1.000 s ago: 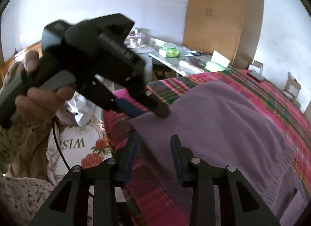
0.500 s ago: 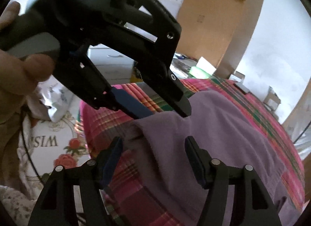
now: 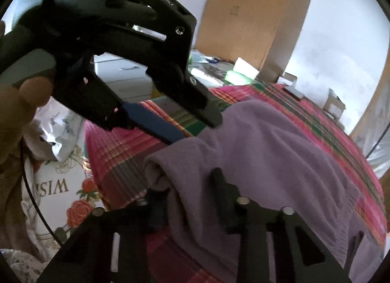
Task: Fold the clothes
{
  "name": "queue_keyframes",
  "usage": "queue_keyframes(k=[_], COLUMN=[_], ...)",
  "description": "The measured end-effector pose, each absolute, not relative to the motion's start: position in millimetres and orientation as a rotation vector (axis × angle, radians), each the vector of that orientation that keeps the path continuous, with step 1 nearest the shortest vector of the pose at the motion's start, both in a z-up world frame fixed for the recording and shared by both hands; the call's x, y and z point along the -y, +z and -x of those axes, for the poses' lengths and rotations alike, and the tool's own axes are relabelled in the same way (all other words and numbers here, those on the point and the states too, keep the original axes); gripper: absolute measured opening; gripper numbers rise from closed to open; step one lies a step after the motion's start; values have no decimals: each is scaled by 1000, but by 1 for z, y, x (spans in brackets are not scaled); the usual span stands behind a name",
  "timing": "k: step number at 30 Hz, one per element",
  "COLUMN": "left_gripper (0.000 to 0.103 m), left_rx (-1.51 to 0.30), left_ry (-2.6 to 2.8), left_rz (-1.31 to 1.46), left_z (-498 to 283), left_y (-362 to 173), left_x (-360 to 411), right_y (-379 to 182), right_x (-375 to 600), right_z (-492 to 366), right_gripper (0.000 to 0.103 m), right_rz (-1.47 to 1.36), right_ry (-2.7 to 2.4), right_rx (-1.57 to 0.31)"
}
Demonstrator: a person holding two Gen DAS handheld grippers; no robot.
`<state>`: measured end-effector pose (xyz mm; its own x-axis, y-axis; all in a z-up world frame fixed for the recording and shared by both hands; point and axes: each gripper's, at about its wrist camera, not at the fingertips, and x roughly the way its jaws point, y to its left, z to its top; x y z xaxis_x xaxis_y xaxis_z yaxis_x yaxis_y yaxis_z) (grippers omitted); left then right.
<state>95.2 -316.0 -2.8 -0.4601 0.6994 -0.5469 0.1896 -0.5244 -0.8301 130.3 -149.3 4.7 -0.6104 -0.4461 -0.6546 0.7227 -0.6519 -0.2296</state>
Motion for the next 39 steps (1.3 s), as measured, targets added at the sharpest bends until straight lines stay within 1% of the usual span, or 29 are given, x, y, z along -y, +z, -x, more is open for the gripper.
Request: queue_keyframes(k=[2, 4, 7, 13, 19, 22, 26, 31, 32, 33, 35, 39], left_gripper=[41, 41, 41, 42, 42, 42, 42, 37, 35, 30, 24, 16], left_rx=[1243, 1192, 1197, 1114, 1180, 1185, 1308, 1327, 1318, 1306, 1298, 1244], left_ry=[2080, 2086, 2092, 2061, 1984, 1951, 1847, 1845, 1852, 1859, 1869, 1925], left_rz=[1383, 1397, 1412, 1451, 1473, 1490, 1470, 1446, 1443, 1442, 1435, 1416], left_z=[-86, -77, -62, -25, 5, 16, 24, 32, 34, 34, 35, 38], left_y=[0, 0, -2, -3, -9, -15, -29, -33, -33, -33, -31, -19], left_x=[314, 312, 308, 301, 300, 298, 304, 297, 295, 293, 294, 289], right_y=[6, 8, 10, 13, 18, 21, 23, 23, 23, 24, 24, 25], right_x=[146, 145, 143, 134, 128, 126, 124, 122, 122, 122, 122, 121], right_z=[-130, -132, -133, -133, -135, -134, -133, -130, -130, -130, -129, -129], right_gripper=[23, 19, 18, 16, 15, 15, 15, 15, 15, 15, 15, 15], right_rz=[-734, -717, -700, -697, -684, -674, -673, -676, -677, -678, -678, -673], right_ry=[-2250, -2249, -2246, -2232, -2219, -2211, -2206, -2196, -2194, -2194, -2195, -2199], right_rx=[-616, -612, -607, -555, -510, -489, -467, -445, -442, -441, -439, -433])
